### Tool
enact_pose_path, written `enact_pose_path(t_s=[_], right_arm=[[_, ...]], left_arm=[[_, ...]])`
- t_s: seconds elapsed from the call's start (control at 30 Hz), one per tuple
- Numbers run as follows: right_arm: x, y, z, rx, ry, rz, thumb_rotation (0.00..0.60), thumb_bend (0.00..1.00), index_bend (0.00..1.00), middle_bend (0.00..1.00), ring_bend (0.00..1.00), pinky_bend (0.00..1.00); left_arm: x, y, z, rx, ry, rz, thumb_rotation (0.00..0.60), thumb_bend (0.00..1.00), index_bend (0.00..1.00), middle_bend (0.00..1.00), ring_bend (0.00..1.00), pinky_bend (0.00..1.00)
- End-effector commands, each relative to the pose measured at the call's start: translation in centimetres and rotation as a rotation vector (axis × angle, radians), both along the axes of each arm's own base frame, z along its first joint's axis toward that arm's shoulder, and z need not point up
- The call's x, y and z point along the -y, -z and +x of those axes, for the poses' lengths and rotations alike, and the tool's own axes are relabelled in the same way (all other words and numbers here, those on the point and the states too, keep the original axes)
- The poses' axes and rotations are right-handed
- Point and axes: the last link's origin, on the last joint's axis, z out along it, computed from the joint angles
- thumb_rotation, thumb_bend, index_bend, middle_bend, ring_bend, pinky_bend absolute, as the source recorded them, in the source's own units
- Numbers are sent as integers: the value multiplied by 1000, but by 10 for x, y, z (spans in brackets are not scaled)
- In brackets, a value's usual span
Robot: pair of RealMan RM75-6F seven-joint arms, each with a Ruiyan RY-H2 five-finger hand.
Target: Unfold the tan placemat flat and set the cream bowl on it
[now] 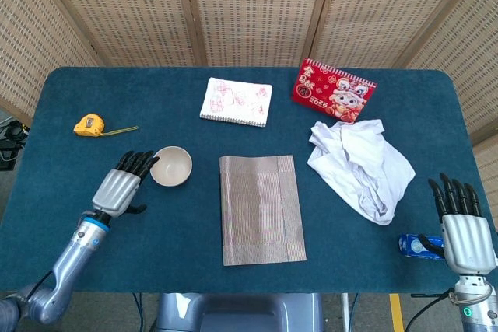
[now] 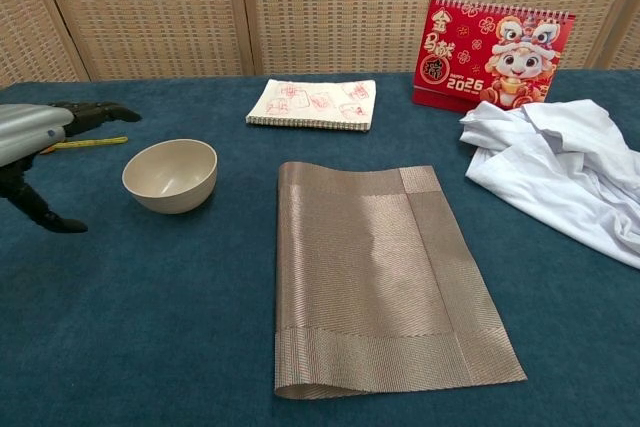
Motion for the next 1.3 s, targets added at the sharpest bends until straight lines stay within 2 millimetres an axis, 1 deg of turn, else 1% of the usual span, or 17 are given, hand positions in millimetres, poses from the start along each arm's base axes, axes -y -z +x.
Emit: enact_pose_path(t_s=[0.03,0.1,0.2,0.27,0.33,0.4,0.43,0.5,0.57,0.67,0.77,0.8,0.93,1.0,1.07,1.1,1.3], right_arm=[[2,0,-2,-2,9,-1,600,0,64,0,0,0],[3,0,-3,-1,15,0,600,0,64,0,0,0],[3,0,-5,-2,20,0,600,0,65,0,0,0],[3,0,-6,-3,24,0,600,0,65,0,0,0],[4,0,-6,-4,27,0,600,0,65,0,0,0],[4,1,-7,-4,29,1,600,0,65,0,0,0],[4,1,-7,-5,29,2,600,0,65,0,0,0],[5,2,-7,-8,29,4,600,0,65,0,0,0],[5,3,-7,-8,31,7,600,0,66,0,0,0],[6,3,-8,-12,37,7,600,0,67,0,0,0],[7,3,-9,-14,41,6,600,0,67,0,0,0],[7,4,-9,-14,42,6,600,0,67,0,0,0],[8,5,-11,-17,48,9,600,0,67,0,0,0],[9,5,-12,-21,51,8,600,0,67,0,0,0],[9,6,-12,-28,55,6,600,0,67,0,0,0],[10,6,-13,-32,57,6,600,0,67,0,0,0],[11,8,-13,-45,64,1,600,0,67,0,0,0]], left_arm=[[-15,12,5,-38,-4,-3,600,0,95,0,0,0],[-20,19,4,-69,-11,-12,600,13,152,0,0,0],[-24,28,3,-85,-25,-29,600,70,227,0,0,0],[-27,33,3,-91,-32,-38,600,161,296,0,0,0],[-30,37,4,-93,-33,-42,600,246,317,0,0,0],[-34,42,7,-86,-33,-40,600,300,325,0,0,0],[-36,44,7,-82,-32,-38,600,330,347,0,0,0],[-40,48,9,-72,-32,-31,600,376,420,0,0,0],[-44,52,10,-66,-30,-27,600,428,531,0,0,0],[-51,57,12,-65,-35,-36,600,456,636,0,0,0],[-57,59,15,-65,-40,-36,600,457,710,0,0,0],[-59,59,15,-66,-41,-32,600,457,720,0,0,0],[-74,52,19,-71,-45,1,600,461,738,0,0,0],[-87,43,21,-68,-53,37,600,461,744,0,0,0],[-106,27,22,-58,-81,94,600,460,746,0,0,0],[-121,17,20,-45,-120,124,600,460,746,0,0,0],[-157,0,11,-21,-232,170,600,462,747,0,0,0]])
